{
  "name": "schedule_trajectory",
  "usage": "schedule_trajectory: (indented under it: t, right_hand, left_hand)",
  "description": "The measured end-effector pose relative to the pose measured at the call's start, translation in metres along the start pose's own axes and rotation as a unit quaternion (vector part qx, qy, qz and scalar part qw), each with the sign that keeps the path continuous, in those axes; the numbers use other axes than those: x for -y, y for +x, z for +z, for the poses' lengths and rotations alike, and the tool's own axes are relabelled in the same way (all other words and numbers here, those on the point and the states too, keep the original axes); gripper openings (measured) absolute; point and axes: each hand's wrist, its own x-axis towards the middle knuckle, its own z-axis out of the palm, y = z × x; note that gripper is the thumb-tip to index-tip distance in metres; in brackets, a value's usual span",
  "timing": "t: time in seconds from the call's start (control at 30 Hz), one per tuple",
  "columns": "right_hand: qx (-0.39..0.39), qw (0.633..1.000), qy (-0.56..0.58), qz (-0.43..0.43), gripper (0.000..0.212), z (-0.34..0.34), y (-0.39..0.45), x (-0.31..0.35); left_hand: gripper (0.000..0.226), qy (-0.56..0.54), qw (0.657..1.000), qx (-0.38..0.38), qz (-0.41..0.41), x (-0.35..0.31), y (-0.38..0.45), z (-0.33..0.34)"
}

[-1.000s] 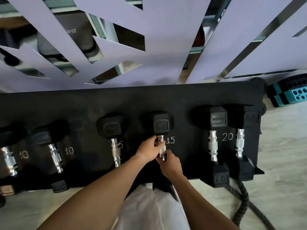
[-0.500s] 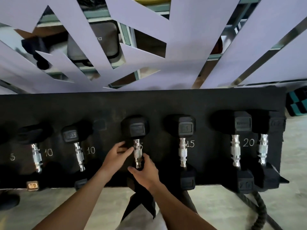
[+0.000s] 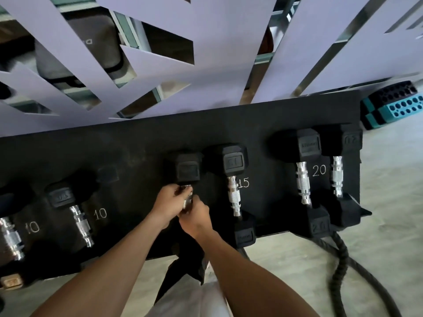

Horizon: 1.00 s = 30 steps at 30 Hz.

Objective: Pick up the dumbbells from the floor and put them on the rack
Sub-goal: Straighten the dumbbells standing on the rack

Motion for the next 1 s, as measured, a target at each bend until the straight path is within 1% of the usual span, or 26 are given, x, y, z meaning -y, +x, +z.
schedule_trajectory:
  t: [0.07, 0.2, 0.33, 0.47, 0.53, 0.6, 0.67, 0.73, 0.8, 0.83, 0.9, 0.97, 1.0]
  right_hand:
    - [-0.014, 0.999, -0.030, 0.001, 0.040, -0.017, 0.003, -0.003]
    - [-0.008, 0.999, -0.050, -0.007, 0.044, -0.028, 0.008, -0.014]
    - [0.000, 0.999, -0.038, -0.019, 0.044, -0.028, 0.011, -0.020]
    - [0.008, 0.999, -0.028, -0.036, 0.039, -0.031, 0.010, -0.025]
    - [0.015, 0.999, -0.019, -0.036, 0.036, -0.030, 0.006, -0.027]
    - [0.011, 0.999, -0.020, -0.030, 0.036, -0.027, 0.001, -0.025]
    - [-0.022, 0.999, -0.034, -0.026, 0.034, -0.023, -0.006, -0.022]
    - [-0.084, 0.994, -0.064, -0.031, 0.037, -0.017, -0.018, -0.016]
    - [-0.153, 0.979, -0.110, -0.072, 0.043, -0.011, -0.030, -0.005]
    - [-0.164, 0.976, -0.116, -0.090, 0.042, -0.008, -0.033, 0.000]
    - [-0.117, 0.982, -0.111, -0.102, 0.035, 0.003, -0.040, 0.017]
    - [-0.057, 0.984, -0.132, -0.102, 0.031, 0.023, -0.044, 0.032]
    - [-0.042, 0.983, -0.144, -0.102, 0.030, 0.033, -0.045, 0.039]
  left_hand:
    - [0.021, -0.016, 1.000, 0.006, -0.002, -0.008, 0.000, 0.016]
    - [0.021, -0.022, 0.999, -0.002, -0.026, -0.005, 0.003, 0.028]
    - [0.021, -0.018, 0.999, 0.008, -0.025, 0.001, 0.006, 0.025]
    - [0.023, 0.016, 1.000, 0.008, -0.003, 0.001, 0.004, 0.022]
    - [0.024, 0.031, 1.000, 0.005, 0.000, -0.001, -0.002, 0.020]
    - [0.023, 0.022, 1.000, 0.013, -0.004, -0.001, -0.009, 0.017]
    - [0.024, 0.014, 0.999, 0.028, -0.010, 0.002, -0.019, 0.011]
    - [0.026, 0.024, 0.999, 0.026, -0.018, 0.007, -0.031, -0.003]
    - [0.025, 0.030, 0.999, 0.020, -0.022, 0.011, -0.046, -0.022]
    - [0.024, 0.025, 0.999, 0.016, -0.021, 0.013, -0.051, -0.031]
    - [0.023, 0.009, 1.000, -0.005, -0.016, 0.020, -0.061, -0.054]
    - [0.020, -0.001, 1.000, -0.025, -0.007, 0.031, -0.069, -0.082]
    - [0.018, -0.008, 1.000, -0.029, -0.002, 0.036, -0.072, -0.094]
